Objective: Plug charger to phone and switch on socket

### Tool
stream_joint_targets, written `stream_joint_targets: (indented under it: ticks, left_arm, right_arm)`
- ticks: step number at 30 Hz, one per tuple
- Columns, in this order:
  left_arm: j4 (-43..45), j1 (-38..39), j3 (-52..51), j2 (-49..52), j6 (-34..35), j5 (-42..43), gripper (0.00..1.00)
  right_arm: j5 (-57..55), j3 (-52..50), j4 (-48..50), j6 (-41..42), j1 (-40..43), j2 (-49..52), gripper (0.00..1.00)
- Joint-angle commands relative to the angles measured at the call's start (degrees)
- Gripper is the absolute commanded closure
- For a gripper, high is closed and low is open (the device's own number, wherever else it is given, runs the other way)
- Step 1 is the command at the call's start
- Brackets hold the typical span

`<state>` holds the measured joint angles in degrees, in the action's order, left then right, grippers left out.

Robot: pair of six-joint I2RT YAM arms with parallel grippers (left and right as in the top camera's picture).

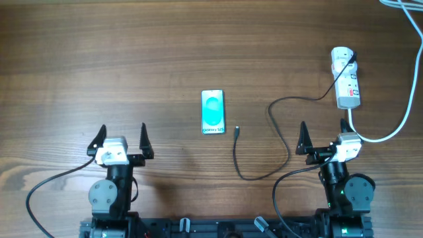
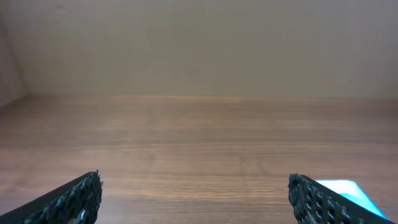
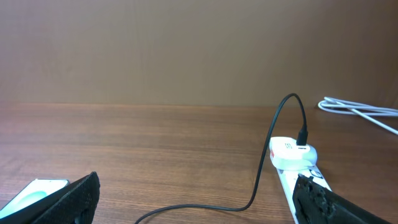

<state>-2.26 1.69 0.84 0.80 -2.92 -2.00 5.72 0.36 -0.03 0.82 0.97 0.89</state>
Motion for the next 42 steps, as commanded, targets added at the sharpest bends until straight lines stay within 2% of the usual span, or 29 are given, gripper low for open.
stream_joint_targets:
  ticks: [1,5,11,15,17,19,22,26,27,28,30,33,35,37,39,42]
  left_arm:
    - [2.5,-0.4,-0.5,-0.6,0.7,5.0,0.00]
    - [8.5,-0.4,-0.5,-0.6,0.8,8.7,0.00]
    - [24.3,-0.4,-0.5,-0.6,0.8,24.2,0.00]
    - [38.0,-0.5,0.2,-0.5,0.8,21.9,0.00]
    - [38.7,-0.5,2.9,0.3,0.8,20.3,0.00]
    - [36.0,-0.5,6.7,2.0,0.5,20.2,0.00]
    - [25.9,-0.5,16.9,9.0,0.5,20.2,0.00]
    - [3.4,-0.5,33.9,22.9,0.6,20.3,0.00]
    - [-5.2,-0.5,40.5,28.6,0.5,21.0,0.00]
    - [-12.9,-0.5,46.6,34.0,-0.1,23.1,0.00]
    - [-21.2,-0.5,54.8,42.2,-1.5,29.3,0.00]
    - [-28.5,-0.5,62.1,51.4,1.9,43.4,0.00]
    - [-27.8,-0.5,64.1,57.0,3.3,48.9,0.00]
    - [-27.1,-0.5,65.4,60.6,8.8,47.7,0.00]
    - [-28.8,0.1,67.5,65.7,15.7,42.6,0.00]
    - [-31.4,3.0,70.2,70.7,19.1,35.9,0.00]
  right_arm:
    - [-0.6,0.0,0.2,0.7,0.2,-0.1,0.00]
    - [-0.6,0.0,0.2,0.7,0.2,-0.1,0.00]
    - [-0.6,0.0,0.2,0.7,0.2,-0.1,0.00]
    - [-0.6,0.0,0.2,0.7,0.2,-0.1,0.00]
    - [-0.6,-0.1,0.2,0.7,0.2,-0.1,0.00]
    - [-0.6,0.0,0.2,0.7,0.2,-0.1,0.00]
    - [-0.6,0.0,0.2,0.7,0.2,-0.1,0.00]
    - [-0.6,-0.1,0.2,0.7,0.2,-0.1,0.00]
    - [-0.6,-0.1,0.2,0.7,0.2,-0.1,0.00]
    - [-0.6,0.0,0.2,0.7,0.2,-0.1,0.00]
    - [-0.6,-0.1,0.2,0.7,0.2,-0.1,0.00]
    - [-0.6,0.0,0.2,0.7,0.2,-0.1,0.00]
    - [-0.6,0.0,0.2,0.7,0.2,-0.1,0.00]
    - [-0.6,0.0,0.2,0.7,0.2,-0.1,0.00]
    - [-0.6,-0.1,0.2,0.7,0.2,-0.1,0.00]
    - [-0.6,0.0,0.2,0.7,0.2,-0.1,0.00]
